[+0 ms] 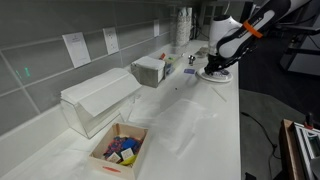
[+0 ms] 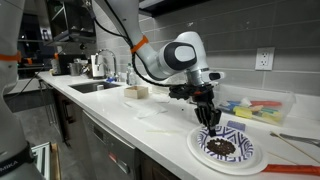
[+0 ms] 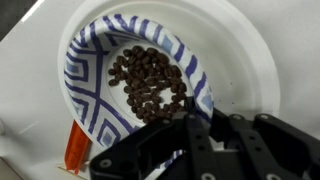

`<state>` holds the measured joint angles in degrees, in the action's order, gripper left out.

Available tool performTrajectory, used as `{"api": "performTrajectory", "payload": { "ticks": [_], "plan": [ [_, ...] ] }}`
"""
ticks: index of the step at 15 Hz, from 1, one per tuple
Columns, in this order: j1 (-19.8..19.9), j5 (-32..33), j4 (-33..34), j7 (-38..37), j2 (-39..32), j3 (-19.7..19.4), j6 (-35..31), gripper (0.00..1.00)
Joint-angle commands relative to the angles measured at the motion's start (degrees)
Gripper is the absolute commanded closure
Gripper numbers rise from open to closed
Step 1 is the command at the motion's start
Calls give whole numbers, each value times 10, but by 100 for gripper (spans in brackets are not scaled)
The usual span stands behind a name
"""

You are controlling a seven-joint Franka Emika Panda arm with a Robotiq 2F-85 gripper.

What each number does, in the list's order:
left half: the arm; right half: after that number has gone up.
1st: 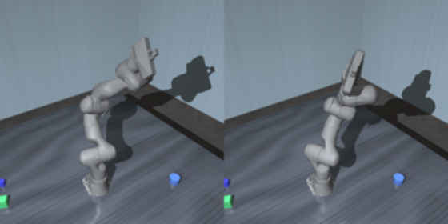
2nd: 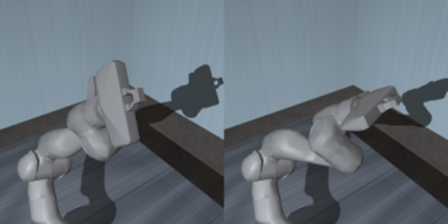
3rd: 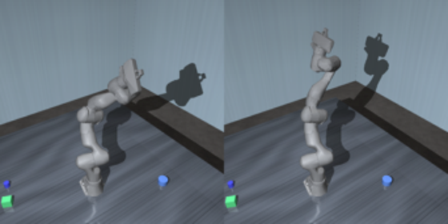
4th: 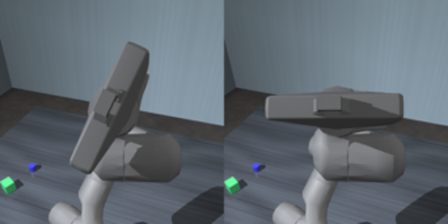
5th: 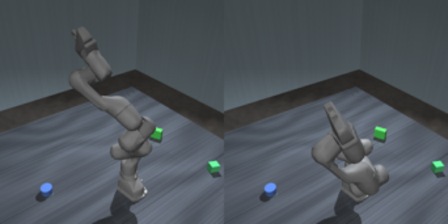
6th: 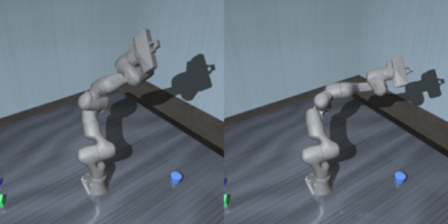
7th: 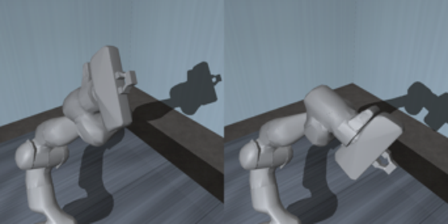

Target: Remove the plate with blue stripes from the white plate and put it on the countertop

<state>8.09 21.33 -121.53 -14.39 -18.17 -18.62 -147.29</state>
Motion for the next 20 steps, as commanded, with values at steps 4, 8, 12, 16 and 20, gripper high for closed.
{"api": "performTrajectory", "payload": {
  "ticks": [4,8,12,16,20],
  "plan": [
    [-33,80,-32,-23,68,-9,50,98],
    [-42,137,-70,-8,113,18,49,98],
    [-42,185,-117,28,145,61,4,98],
    [-42,209,-128,52,144,93,-46,98],
    [-40,189,-115,45,135,102,-29,93]
  ]
}}
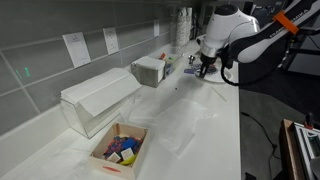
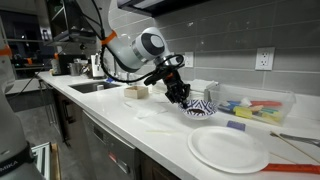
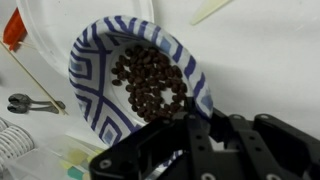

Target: Remove the plate with blue stripes from the white plate and put it on the countertop

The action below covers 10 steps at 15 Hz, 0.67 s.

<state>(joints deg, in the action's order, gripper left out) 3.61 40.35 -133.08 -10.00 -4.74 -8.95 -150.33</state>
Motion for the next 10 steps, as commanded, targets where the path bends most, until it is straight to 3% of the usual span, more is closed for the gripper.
{"api": "performTrajectory", "payload": {
  "ticks": [1,6,10],
  "plan": [
    [6,-1,1,2,1,5,1,93],
    [5,7,11,2,-14,7,-16,98],
    [1,-10,24,54,-48,24,-79,98]
  ]
}}
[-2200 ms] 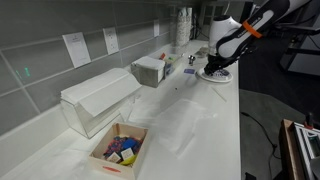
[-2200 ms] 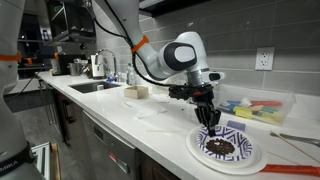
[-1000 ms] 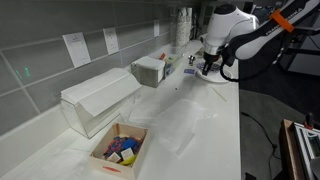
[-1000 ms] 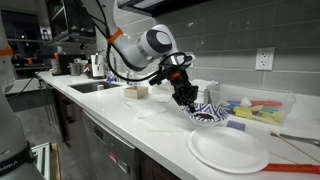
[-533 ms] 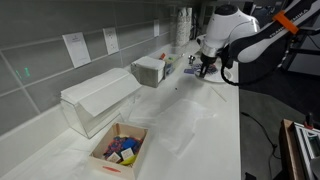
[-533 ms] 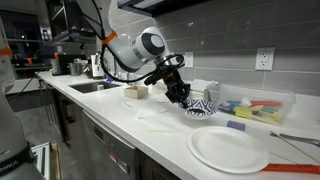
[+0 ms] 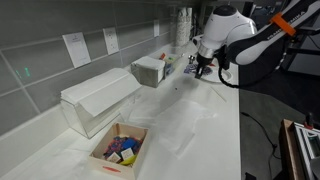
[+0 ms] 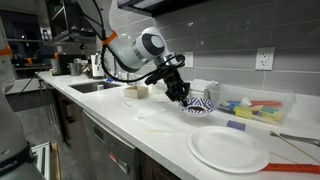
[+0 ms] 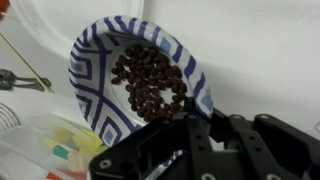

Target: Remove the plate with blue stripes from the white plate and put it on the countertop

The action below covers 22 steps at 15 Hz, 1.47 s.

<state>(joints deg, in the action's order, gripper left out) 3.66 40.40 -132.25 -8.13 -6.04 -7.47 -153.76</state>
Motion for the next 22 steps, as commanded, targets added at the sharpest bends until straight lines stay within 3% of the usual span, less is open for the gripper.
{"api": "performTrajectory", "payload": {
  "ticks": [1,6,19,20,22],
  "plan": [
    [1,-5,22,43,-47,9,-63,98],
    [12,-10,46,115,-93,22,-118,98],
    [17,-21,78,246,-138,20,-129,98],
    [17,-22,76,251,-137,21,-132,68],
    [29,-57,64,279,-126,42,-130,62]
  ]
}}
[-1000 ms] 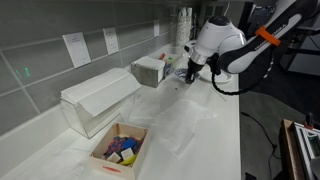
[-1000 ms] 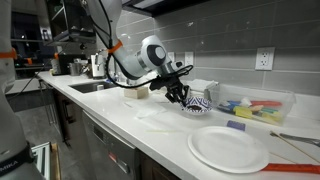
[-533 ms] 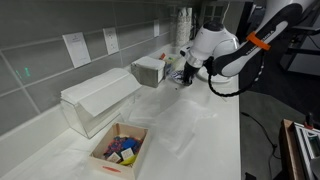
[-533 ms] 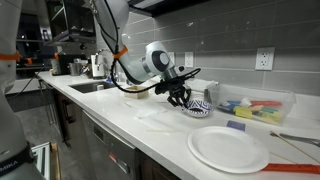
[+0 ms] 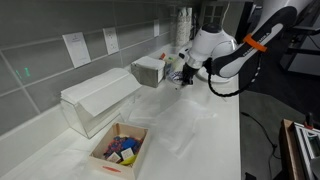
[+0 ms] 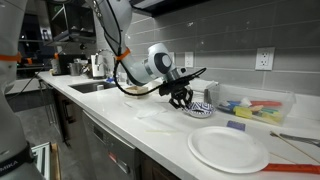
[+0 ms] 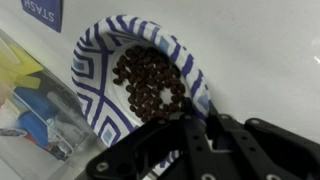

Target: Remove the plate with blue stripes from the white plate and put it on the countertop

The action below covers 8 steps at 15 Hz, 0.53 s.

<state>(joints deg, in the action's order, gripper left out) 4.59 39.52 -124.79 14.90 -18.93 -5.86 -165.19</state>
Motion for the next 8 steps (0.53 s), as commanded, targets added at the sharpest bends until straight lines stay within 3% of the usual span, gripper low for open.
{"api": "performTrajectory", "payload": {
  "ticks": [1,4,8],
  "plan": [
    [22,-66,-15,59,10,33,-11,53],
    [15,-121,-31,75,56,48,20,31],
    [-17,-158,-24,8,137,34,145,1]
  ]
}}
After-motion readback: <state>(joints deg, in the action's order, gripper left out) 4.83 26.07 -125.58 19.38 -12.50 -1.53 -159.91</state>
